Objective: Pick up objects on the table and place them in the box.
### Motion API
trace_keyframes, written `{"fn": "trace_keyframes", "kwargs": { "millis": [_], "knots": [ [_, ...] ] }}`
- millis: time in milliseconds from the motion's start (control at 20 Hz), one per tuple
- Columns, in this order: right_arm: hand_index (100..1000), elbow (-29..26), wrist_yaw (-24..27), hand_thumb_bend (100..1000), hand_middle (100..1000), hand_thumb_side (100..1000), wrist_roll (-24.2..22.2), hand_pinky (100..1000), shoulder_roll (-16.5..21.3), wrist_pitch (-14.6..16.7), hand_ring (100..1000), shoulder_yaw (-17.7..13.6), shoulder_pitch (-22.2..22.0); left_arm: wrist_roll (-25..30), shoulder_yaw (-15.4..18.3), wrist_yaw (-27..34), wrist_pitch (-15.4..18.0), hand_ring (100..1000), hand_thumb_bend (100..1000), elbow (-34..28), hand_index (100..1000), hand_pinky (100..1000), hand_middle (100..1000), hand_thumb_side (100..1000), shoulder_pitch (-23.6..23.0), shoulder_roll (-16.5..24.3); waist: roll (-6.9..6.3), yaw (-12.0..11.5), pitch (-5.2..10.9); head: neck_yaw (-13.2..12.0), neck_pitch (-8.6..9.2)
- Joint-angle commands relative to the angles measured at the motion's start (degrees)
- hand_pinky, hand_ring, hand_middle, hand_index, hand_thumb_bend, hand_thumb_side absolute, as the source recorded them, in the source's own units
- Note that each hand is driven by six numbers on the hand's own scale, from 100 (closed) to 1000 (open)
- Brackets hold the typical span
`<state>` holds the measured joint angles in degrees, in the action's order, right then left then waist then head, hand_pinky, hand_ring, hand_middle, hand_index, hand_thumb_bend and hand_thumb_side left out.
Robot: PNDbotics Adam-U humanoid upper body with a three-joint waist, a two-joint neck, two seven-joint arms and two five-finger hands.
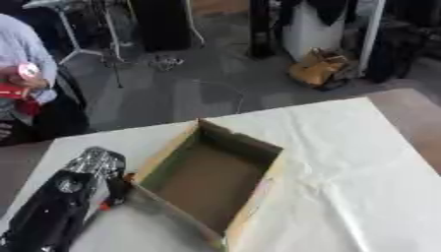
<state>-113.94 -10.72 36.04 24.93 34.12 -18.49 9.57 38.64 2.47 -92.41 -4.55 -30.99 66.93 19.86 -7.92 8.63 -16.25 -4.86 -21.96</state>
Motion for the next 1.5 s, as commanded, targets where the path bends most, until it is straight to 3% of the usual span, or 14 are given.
{"fn": "trace_keyframes", "kwargs": {
  "millis": [50, 650, 1150, 1350, 1500],
  "knots": [
    [701, -0.7, 0.4, 100, 635, 1000, 8.4, 843, 0.9, 8.5, 830, 0.0, 0.5, -0.5, 0.3, -0.2, -0.5, 965, 366, -0.7, 814, 907, 999, 298, 1.1, 1.1, 0.49, 0.1, 0.92, 0.0, 0.43],
    [702, -0.7, 0.5, 100, 634, 1000, 8.3, 843, 0.9, 8.5, 831, 0.0, 0.6, 0.3, 0.3, -0.1, -1.1, 957, 332, -0.3, 811, 906, 985, 279, 1.3, 0.9, 0.46, 0.0, 0.85, -0.1, 0.42],
    [701, -0.7, 0.5, 100, 633, 1000, 8.1, 843, 0.8, 8.5, 831, 0.0, 0.6, 2.0, 0.4, 0.7, -0.8, 949, 285, -0.5, 890, 886, 989, 265, 1.2, 0.7, 0.51, 0.0, 0.92, -0.4, 0.05],
    [701, -0.7, 0.5, 100, 634, 1000, 8.3, 843, 0.8, 8.5, 831, -0.2, 0.6, 0.6, -0.1, 3.1, 1.3, 943, 201, -4.0, 922, 874, 985, 250, -1.0, 0.9, 0.59, -0.3, 0.96, -0.2, -0.08],
    [701, -0.7, 0.5, 100, 634, 1000, 8.5, 843, 0.8, 8.4, 831, -0.3, 0.5, -0.8, 0.2, 5.5, 1.0, 936, 157, -6.2, 926, 866, 977, 248, -3.2, 1.2, 0.76, -0.6, 0.97, 0.1, 0.02]
  ]
}}
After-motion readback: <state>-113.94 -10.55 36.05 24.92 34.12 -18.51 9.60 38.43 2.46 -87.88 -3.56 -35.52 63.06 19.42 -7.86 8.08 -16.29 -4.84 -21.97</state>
